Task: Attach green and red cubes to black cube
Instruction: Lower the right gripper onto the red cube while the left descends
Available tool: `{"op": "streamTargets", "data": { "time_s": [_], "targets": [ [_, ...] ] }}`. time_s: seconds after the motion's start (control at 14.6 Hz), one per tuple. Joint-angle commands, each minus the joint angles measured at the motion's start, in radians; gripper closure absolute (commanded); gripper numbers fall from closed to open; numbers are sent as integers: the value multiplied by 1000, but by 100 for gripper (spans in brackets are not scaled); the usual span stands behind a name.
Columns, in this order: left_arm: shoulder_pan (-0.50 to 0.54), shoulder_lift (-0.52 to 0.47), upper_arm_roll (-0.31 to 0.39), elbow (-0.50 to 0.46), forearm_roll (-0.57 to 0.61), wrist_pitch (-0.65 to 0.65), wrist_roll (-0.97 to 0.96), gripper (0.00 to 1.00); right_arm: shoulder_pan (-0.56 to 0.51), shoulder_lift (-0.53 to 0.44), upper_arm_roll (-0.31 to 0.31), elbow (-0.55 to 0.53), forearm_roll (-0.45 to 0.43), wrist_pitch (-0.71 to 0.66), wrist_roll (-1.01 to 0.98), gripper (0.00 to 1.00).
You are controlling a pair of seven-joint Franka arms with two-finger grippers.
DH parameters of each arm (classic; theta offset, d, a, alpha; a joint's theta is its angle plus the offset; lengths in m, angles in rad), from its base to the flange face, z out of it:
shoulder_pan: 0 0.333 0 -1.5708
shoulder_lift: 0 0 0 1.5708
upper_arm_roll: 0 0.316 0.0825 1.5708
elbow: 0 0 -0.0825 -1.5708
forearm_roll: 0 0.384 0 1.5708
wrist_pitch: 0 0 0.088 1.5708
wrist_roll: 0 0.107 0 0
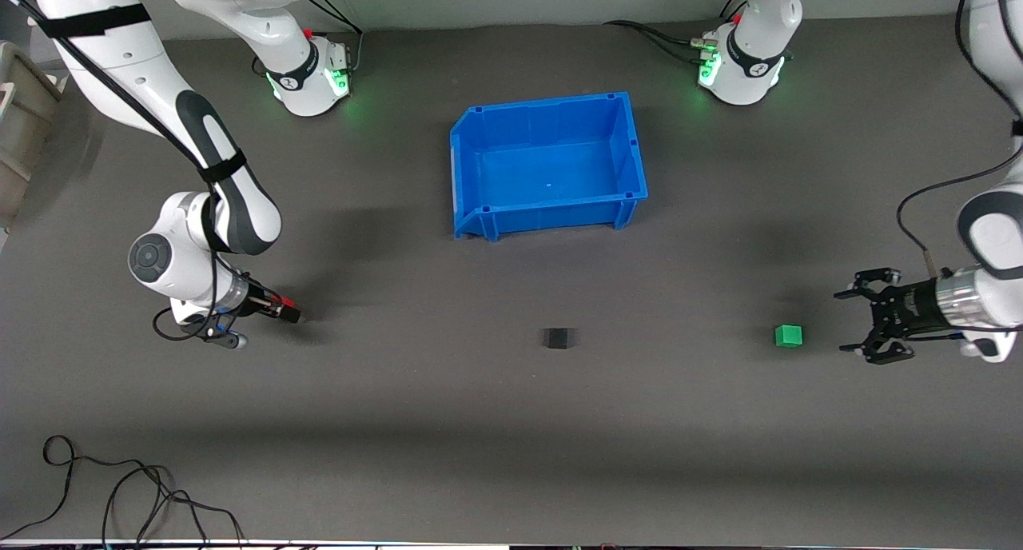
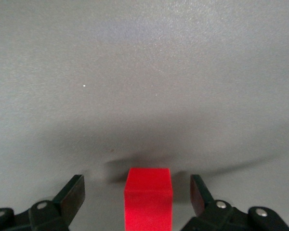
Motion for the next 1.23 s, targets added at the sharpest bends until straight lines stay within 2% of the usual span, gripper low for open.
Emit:
{"op": "streamTargets", "data": {
  "time_s": [0.0,0.14,0.68,0.89,0.96,1.02,1.09,1.16],
  "targets": [
    [-4,32,-7,-66,-75,109,96,0,1,14,-4,7,19,20,10,5],
    [-9,68,-7,-83,-122,167,131,0,-2,14,-4,7,19,20,10,6],
    [-13,131,-22,-115,-168,267,153,0,-3,21,-4,6,19,22,10,42],
    [-13,147,-22,-118,-168,285,156,1,-3,24,-4,6,19,31,10,48],
    [-12,145,-22,-120,-168,282,159,9,-3,27,-4,6,19,37,10,52],
    [-10,144,-22,-120,-168,276,161,20,-3,28,-4,4,19,42,10,62],
    [-7,141,-22,-118,-168,270,162,31,-3,28,-4,4,19,43,10,75],
    [-4,138,-22,-118,-168,267,167,44,-2,27,-4,4,19,43,10,94]
  ]
}}
